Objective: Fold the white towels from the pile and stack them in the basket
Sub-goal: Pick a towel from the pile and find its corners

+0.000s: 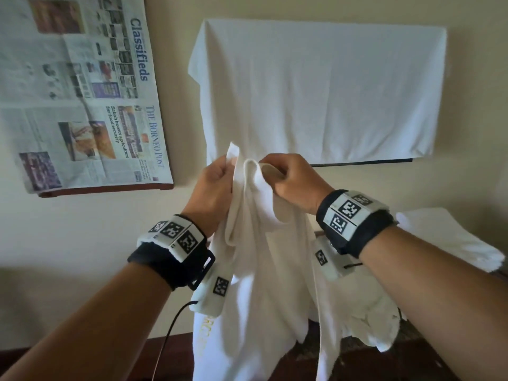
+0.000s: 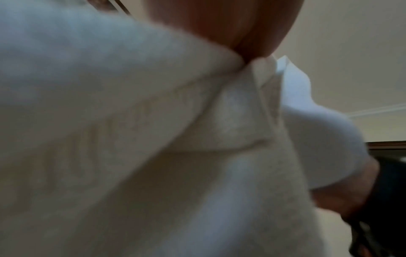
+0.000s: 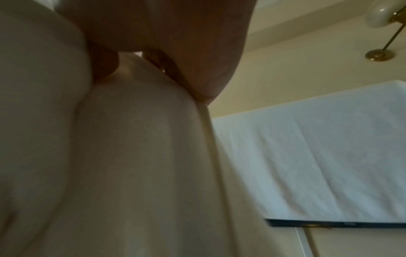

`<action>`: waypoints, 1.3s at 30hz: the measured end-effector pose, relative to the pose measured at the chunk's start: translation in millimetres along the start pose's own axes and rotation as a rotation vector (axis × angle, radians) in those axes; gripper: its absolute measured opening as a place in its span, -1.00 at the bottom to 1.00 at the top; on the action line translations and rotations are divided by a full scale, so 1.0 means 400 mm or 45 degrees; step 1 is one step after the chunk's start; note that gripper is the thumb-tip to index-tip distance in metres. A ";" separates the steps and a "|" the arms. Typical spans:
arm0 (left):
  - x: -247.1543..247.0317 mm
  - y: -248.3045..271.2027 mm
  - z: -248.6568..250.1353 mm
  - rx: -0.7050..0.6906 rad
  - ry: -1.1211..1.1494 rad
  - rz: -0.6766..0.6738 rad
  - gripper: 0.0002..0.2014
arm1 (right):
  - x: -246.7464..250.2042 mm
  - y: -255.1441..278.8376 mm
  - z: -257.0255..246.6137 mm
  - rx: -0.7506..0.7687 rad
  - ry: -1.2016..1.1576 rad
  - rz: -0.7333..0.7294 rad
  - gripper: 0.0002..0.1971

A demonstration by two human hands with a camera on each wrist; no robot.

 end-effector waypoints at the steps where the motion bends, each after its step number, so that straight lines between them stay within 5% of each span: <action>1: 0.020 -0.002 0.000 -0.019 -0.017 -0.003 -0.64 | -0.026 0.021 0.005 -0.002 0.010 -0.014 -0.72; 9: 0.151 0.071 -0.029 -0.021 -0.282 -0.031 -0.62 | -0.240 0.147 0.150 -0.345 0.505 -0.098 -0.73; 15: 0.364 0.105 -0.009 0.120 -0.154 0.047 -0.66 | -0.251 0.251 0.300 -0.790 0.440 0.067 -0.77; 18: 0.394 0.143 -0.003 0.136 -0.156 -0.036 -0.55 | -0.252 0.211 0.229 -0.715 0.410 0.159 -0.77; 23: 0.384 0.190 0.003 0.124 -0.109 -0.152 -0.49 | -0.271 0.146 -0.049 -0.276 0.193 0.049 -0.85; 29: 0.321 0.224 -0.008 0.103 -0.032 -0.182 -0.61 | -0.271 0.112 -0.235 0.002 0.336 0.076 -0.90; 33: 0.301 0.226 0.014 -0.042 -0.205 -0.164 -0.65 | -0.285 0.153 -0.202 -0.108 0.234 -0.155 -0.75; 35: 0.304 0.232 0.008 -0.058 -0.249 -0.159 -0.64 | -0.288 0.187 -0.164 -0.216 0.100 -0.242 -0.84; 37: 0.314 0.242 -0.005 -0.025 -0.242 -0.122 -0.59 | -0.308 0.232 -0.120 -0.307 0.204 -0.344 -0.94; 39: 0.324 0.253 -0.009 0.013 -0.241 -0.100 -0.57 | -0.344 0.282 -0.054 -0.417 0.413 -0.448 -0.82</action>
Point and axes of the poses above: each hand's wrist, its own y-axis away from the middle knuckle, its own x-axis out of the back of the hand, z = x × y, the point moved 5 cm from there along -y, towards the middle knuckle, and after that the axes turned 10 degrees about -x, right-handed, at the moved point
